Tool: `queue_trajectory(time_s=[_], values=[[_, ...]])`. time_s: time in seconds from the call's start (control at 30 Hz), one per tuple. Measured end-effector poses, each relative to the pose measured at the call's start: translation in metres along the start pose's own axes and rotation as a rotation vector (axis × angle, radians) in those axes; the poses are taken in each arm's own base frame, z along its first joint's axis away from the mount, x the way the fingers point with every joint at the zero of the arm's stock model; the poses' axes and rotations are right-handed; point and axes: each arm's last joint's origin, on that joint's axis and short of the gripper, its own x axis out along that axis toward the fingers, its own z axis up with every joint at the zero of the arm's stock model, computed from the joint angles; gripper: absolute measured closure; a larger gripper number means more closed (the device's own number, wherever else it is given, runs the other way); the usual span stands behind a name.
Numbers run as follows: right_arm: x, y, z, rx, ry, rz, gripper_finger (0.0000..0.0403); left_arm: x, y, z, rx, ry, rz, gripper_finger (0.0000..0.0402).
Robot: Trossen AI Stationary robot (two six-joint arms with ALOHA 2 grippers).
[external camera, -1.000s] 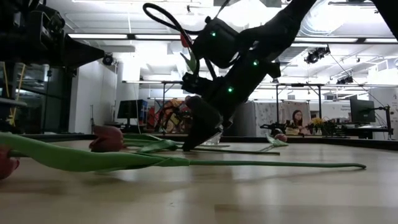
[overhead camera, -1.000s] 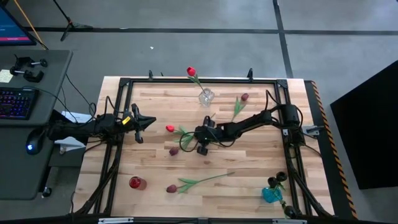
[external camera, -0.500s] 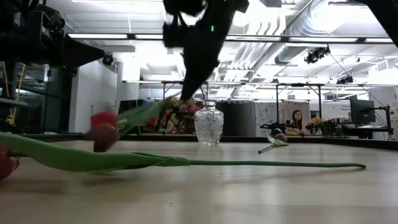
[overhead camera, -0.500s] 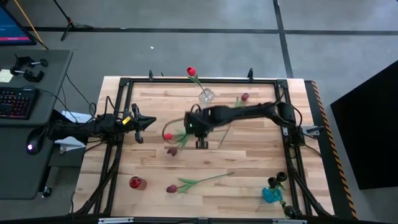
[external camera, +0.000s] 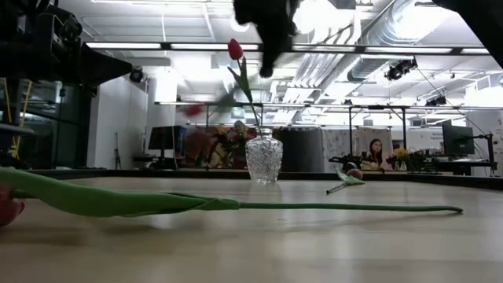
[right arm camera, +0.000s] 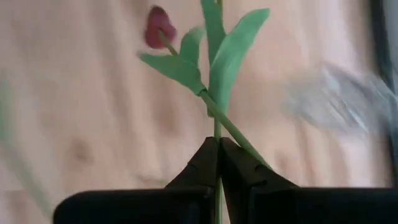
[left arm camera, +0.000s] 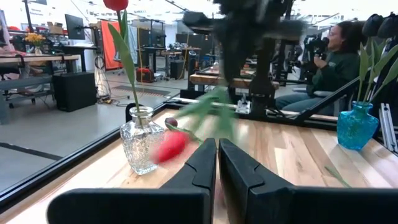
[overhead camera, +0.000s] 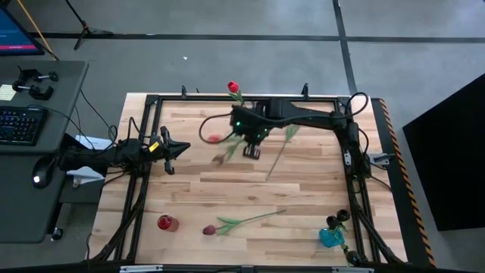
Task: Sort flowers into vase by color
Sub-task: Put the pink flower into the transparent vase
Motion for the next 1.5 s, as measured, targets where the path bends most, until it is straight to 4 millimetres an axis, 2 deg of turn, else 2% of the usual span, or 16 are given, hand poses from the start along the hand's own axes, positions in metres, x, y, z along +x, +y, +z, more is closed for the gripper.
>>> queue_trajectory(time_s=[0.1, 0.17, 0.27, 0.37, 0.53, 0.77, 0.9, 1.03, 1.17, 1.3, 1.5], values=[[-0.002, 0.017, 0.008, -0.087, -0.089, 0.136, 0.0403, 0.0, 0.0, 0.0, 0.0, 0.0, 0.0, 0.0394], [-0.003, 0.025, 0.005, -0.123, -0.073, 0.127, 0.0403, 0.0, 0.0, 0.0, 0.0, 0.0, 0.0, 0.0394], [-0.002, 0.026, -0.002, -0.11, -0.004, 0.003, 0.0403, 0.0, 0.0, 0.0, 0.0, 0.0, 0.0, 0.0394], [-0.003, 0.026, -0.012, -0.092, 0.092, -0.025, 0.0403, 0.0, 0.0, 0.0, 0.0, 0.0, 0.0, 0.0394], [-0.006, 0.021, -0.018, -0.06, 0.132, -0.317, 0.0403, 0.0, 0.0, 0.0, 0.0, 0.0, 0.0, 0.0394], [-0.01, 0.013, -0.016, -0.088, 0.091, -0.6, 0.0403, 0.0, 0.0, 0.0, 0.0, 0.0, 0.0, 0.0394], [-0.012, 0.013, -0.009, -0.077, -0.003, -0.62, 0.0403, 0.0, 0.0, 0.0, 0.0, 0.0, 0.0, 0.0394], [-0.02, 0.013, 0.0, -0.109, -0.222, -0.458, 0.0403, 0.0, 0.0, 0.0, 0.0, 0.0, 0.0, 0.0394], [-0.011, 0.017, -0.009, -0.141, -0.436, -0.308, 0.0403, 0.0, 0.0, 0.0, 0.0, 0.0, 0.0, 0.0394], [0.008, 0.012, -0.039, -0.104, -0.74, -0.256, 0.0403, 0.0, 0.0, 0.0, 0.0, 0.0, 0.0, 0.0394], [0.035, -0.027, -0.098, -0.012, -1.466, -0.237, 0.0403, 0.0, 0.0, 0.0, 0.0, 0.001, 0.001, 0.0394]])
